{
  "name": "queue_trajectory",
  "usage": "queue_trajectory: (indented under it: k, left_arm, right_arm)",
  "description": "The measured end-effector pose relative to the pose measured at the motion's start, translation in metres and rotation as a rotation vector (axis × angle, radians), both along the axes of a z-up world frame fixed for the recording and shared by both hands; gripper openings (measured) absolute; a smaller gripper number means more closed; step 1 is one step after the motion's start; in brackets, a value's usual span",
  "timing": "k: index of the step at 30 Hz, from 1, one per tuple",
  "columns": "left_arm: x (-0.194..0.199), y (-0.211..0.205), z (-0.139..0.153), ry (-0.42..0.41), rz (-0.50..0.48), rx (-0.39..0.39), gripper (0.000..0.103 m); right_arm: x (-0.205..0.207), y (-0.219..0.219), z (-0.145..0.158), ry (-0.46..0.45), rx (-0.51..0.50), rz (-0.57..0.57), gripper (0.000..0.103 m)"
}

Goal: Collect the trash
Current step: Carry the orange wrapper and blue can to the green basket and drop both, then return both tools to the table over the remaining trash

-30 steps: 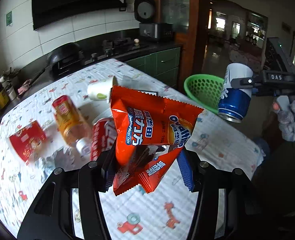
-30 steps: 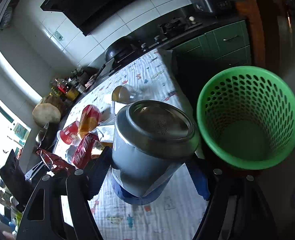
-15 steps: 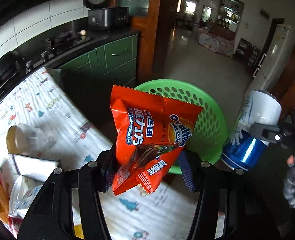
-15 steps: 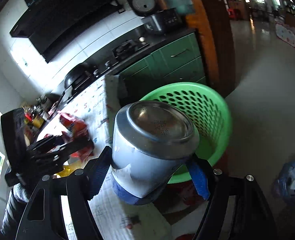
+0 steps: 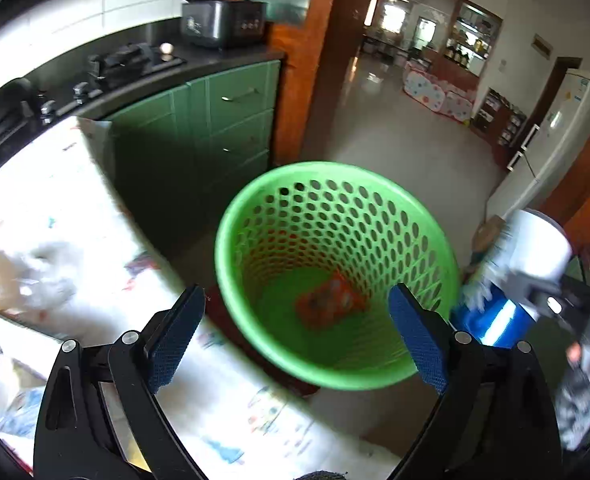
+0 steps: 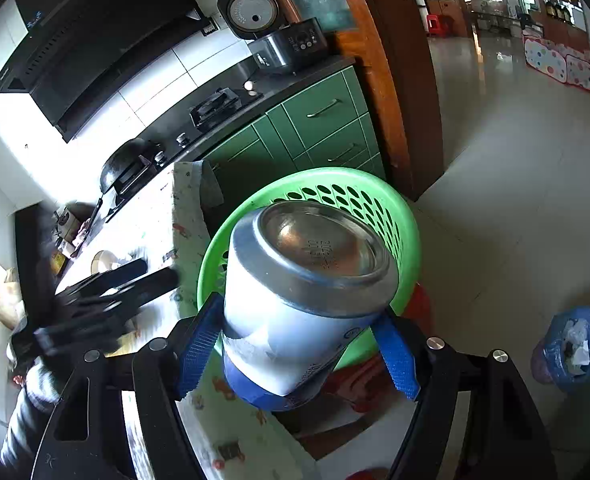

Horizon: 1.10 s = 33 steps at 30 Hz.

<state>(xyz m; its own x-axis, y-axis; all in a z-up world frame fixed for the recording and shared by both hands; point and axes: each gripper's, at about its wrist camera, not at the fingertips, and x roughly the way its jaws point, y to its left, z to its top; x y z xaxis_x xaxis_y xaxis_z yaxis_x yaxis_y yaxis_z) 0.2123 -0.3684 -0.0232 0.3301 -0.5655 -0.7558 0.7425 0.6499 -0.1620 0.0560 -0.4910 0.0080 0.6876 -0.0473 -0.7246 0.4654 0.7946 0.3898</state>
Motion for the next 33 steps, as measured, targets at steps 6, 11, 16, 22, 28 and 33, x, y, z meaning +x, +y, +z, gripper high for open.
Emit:
queue_trajectory:
  k: [6,11,16,22,28,33]
  left_arm:
    - [-0.018,0.055,0.023,-0.088,0.064,0.004,0.093]
    - [-0.031,0.1,0.034,-0.139,0.107,0.008,0.094]
    - [-0.035,0.147,0.044,-0.162,0.174,-0.004,0.094]
    - [-0.034,0.206,0.051,-0.172,0.292,-0.03,0.094]
    - [-0.034,0.258,0.054,-0.192,0.385,-0.032,0.094]
    - [-0.043,0.295,0.051,-0.209,0.442,-0.03,0.094]
  right_arm:
    - [0.043,-0.011,-0.024,0.089,-0.001,0.005,0.071]
    - [0.079,-0.019,-0.054,0.201,-0.023,0.005,0.071]
    - [0.104,-0.021,-0.085,0.31,-0.042,0.029,0.071]
    - [0.111,-0.022,-0.092,0.315,-0.046,0.024,0.082]
    - [0.099,0.003,-0.059,0.236,-0.116,0.053,0.082]
    - [0.085,0.045,-0.026,0.131,-0.14,0.144,0.082]
